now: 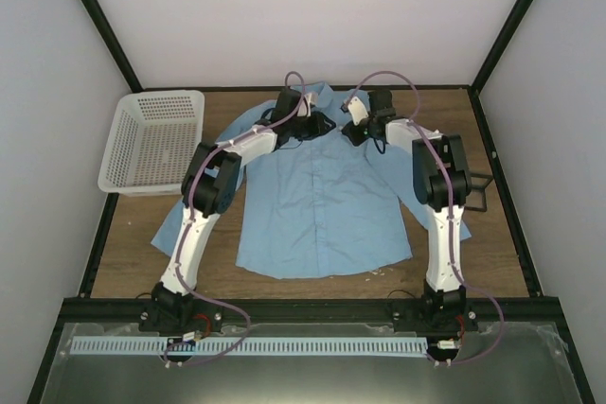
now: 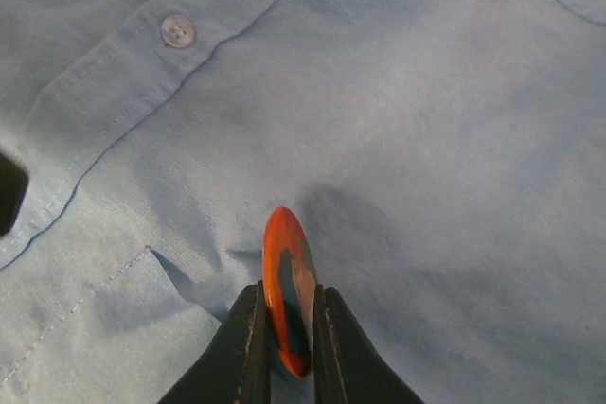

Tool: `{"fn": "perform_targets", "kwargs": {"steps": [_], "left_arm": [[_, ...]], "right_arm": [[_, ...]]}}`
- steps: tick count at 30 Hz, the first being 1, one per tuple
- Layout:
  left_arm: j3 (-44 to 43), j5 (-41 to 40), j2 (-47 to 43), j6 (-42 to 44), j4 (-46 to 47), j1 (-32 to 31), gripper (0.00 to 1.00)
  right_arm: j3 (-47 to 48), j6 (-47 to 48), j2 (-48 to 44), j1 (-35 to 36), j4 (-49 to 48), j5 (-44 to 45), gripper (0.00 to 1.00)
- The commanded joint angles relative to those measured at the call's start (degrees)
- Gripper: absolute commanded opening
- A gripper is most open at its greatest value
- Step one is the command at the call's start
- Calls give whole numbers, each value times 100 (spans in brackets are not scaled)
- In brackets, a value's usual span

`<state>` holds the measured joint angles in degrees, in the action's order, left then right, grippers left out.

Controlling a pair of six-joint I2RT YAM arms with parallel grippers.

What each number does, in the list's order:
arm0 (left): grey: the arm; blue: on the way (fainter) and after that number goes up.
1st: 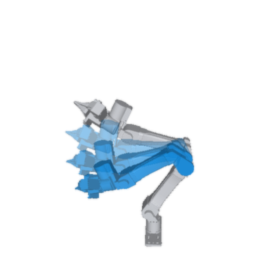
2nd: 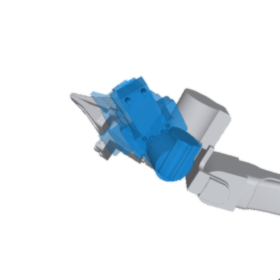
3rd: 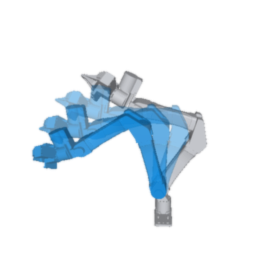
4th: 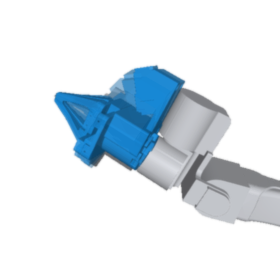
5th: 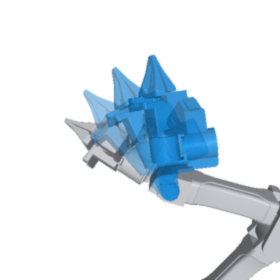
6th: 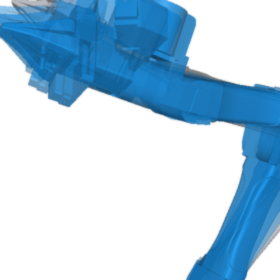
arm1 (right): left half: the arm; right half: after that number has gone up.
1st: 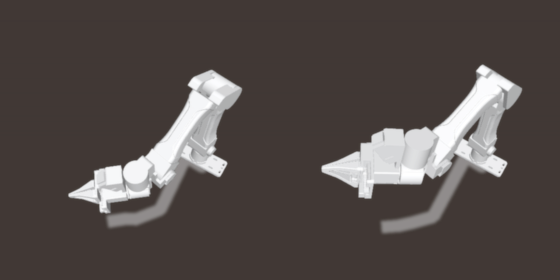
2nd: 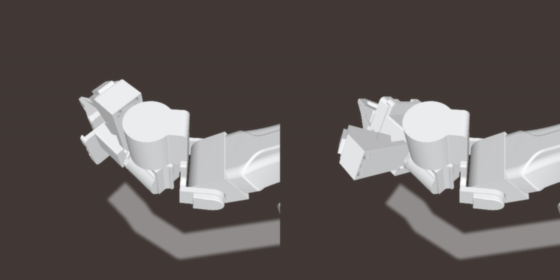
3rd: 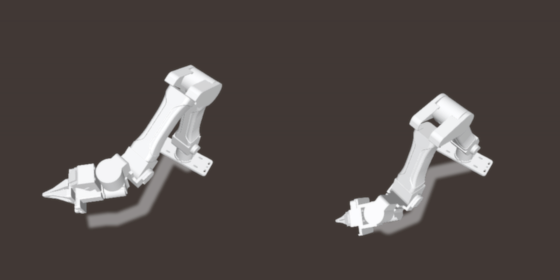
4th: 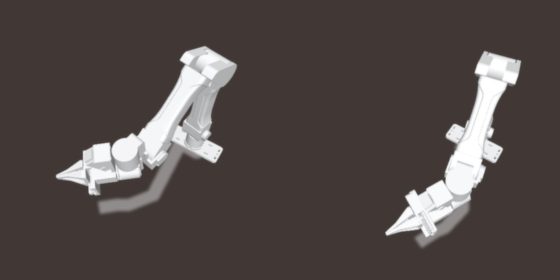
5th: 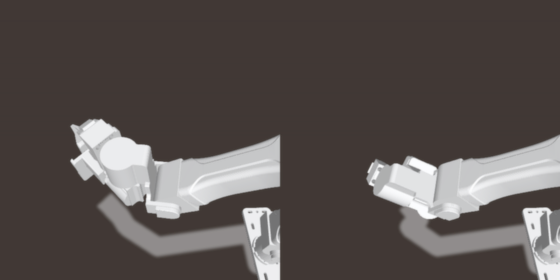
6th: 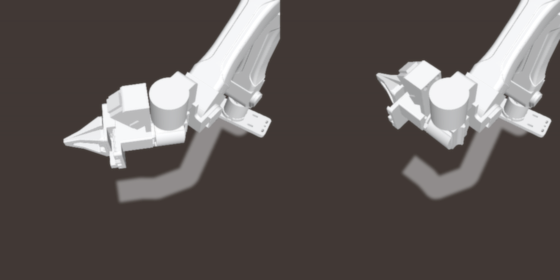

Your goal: Pin the brooch onto the clothing

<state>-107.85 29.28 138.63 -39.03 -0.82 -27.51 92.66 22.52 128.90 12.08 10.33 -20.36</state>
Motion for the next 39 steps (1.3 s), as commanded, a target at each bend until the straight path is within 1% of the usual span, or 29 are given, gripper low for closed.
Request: {"fn": "perform_targets", "kwargs": {"steps": [1, 4, 5, 11, 16, 18, 20, 22, 24, 28, 31, 33, 35, 38, 39], "left_arm": [[173, 229, 113, -207, 244, -46, 27], [177, 280, 160, -249, 278, -115, 25], [177, 281, 207, -271, 253, -146, 25], [85, 359, 471, -694, 332, -220, 24], [169, 398, 612, -1055, 306, -227, 23], [432, 415, 583, -1158, 331, -229, 22], [727, 529, 501, -1271, 496, -250, 20], [1020, 606, 309, -1110, 695, -278, 20], [1218, 482, 10, -725, 571, -302, 20], [1291, 513, -474, -53, 276, -186, 29], [1345, 244, -814, 331, 168, -68, 34], [1222, 105, -887, 447, 96, 20, 38], [1000, -142, -814, 487, 4, 92, 38], [530, -532, -514, 327, -260, 184, 39], [389, -666, -399, 199, -342, 211, 38]], "right_arm": [[445, -389, 220, -29, 577, 295, 8], [611, -680, 261, -15, 798, 224, 2], [677, -825, 274, -19, 833, 220, 1], [977, -1413, 416, -69, 986, -220, 1], [914, -1847, 361, -73, 707, -579, 1], [835, -2037, 324, -66, 571, -651, 1], [594, -2221, 232, -72, 238, -826, 1], [354, -2391, 106, -69, -98, -913, 1], [151, -2438, 3, -75, -330, -947, 1], [-491, -2526, -278, -128, -1183, -1102, 1], [-743, -2570, -387, -155, -1624, -1178, 1], [-842, -2588, -415, -169, -1824, -1275, 1], [-1021, -2644, -467, -171, -2128, -1347, 1], [-1132, -2697, -501, -172, -2365, -1400, 1], [-1162, -2719, -506, -183, -2443, -1413, 1]]}}
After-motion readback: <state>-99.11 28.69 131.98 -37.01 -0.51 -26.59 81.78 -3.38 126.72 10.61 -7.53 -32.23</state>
